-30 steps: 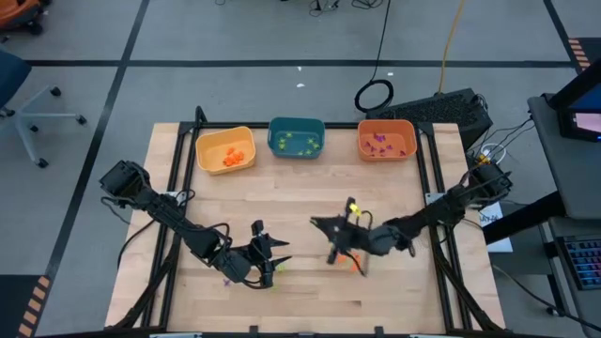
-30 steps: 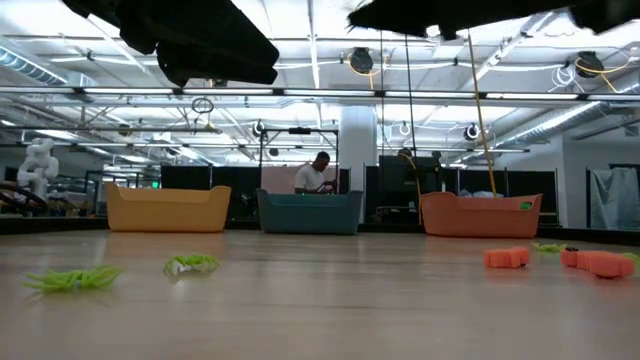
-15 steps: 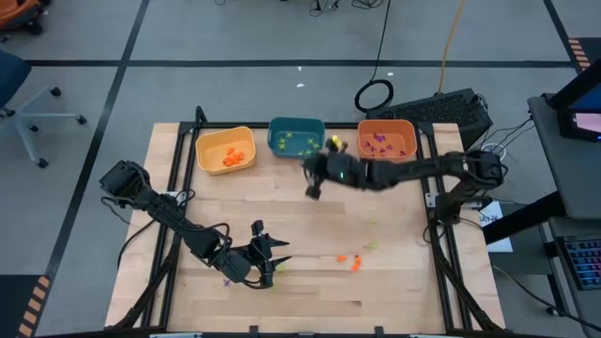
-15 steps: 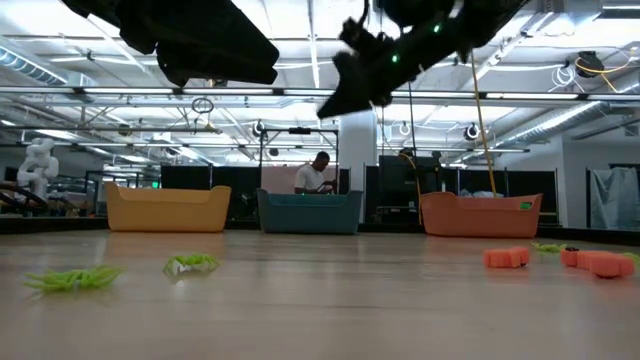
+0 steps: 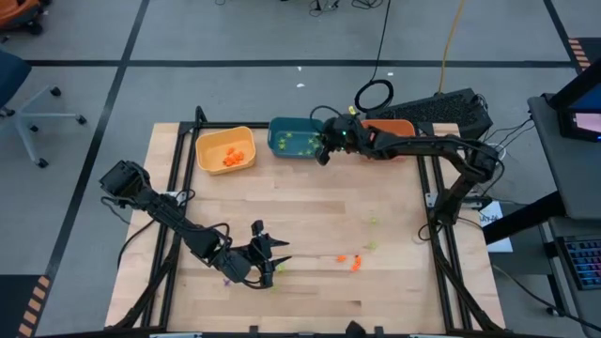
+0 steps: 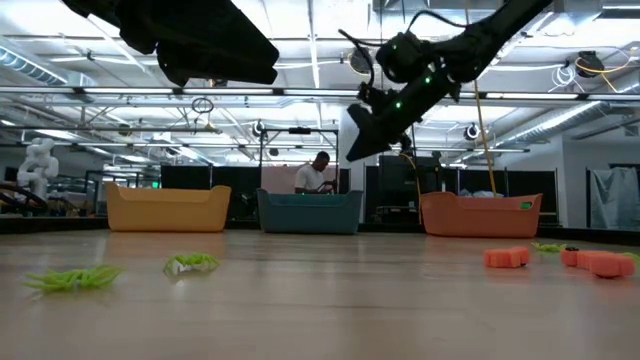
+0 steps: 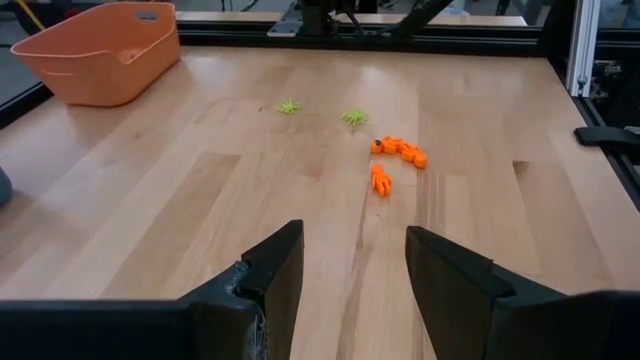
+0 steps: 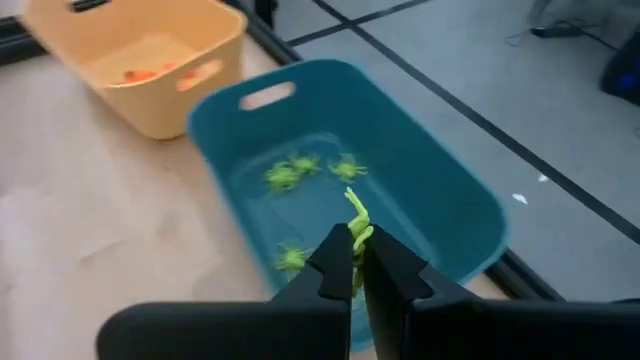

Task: Sort Halloween decoration
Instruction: Put the green spider toy into the blue bin, then put the orange skeleton toy into the yellow bin

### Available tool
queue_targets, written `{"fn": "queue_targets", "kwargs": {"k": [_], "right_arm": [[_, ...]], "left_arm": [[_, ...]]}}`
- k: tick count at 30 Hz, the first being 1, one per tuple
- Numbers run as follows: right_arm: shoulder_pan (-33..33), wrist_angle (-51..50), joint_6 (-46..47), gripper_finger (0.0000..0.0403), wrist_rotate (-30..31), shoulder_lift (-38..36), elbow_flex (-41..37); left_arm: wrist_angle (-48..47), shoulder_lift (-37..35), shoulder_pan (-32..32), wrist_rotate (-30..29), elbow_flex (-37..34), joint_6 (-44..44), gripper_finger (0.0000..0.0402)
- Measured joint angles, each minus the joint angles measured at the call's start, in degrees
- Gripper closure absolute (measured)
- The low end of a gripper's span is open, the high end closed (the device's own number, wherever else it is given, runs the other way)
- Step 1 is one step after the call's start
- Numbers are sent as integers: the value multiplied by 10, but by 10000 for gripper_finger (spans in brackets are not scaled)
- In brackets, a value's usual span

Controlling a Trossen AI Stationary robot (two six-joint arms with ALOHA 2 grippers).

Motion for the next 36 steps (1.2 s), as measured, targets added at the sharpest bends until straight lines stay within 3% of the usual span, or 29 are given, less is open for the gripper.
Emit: {"fn": "queue_targets", "kwargs": {"k": [8,15,21,28,36], "right_arm": [[-16,43,-2,380,7,51,0],[-15,56,-2,307,6,64,0],[-3,31,-6,250,4,31,0],[84,-93,-18,230,2,-71,0],[263,-269,58,230,6,-160,0]], "left_arm": [[0,0,1,0,0,-1,224],[0,0,1,0,0,-1,224],[-3,0,1,0,0,-1,224],[-4,0,1,0,0,-3,224],[-4,0,1,0,0,-4,224]]}}
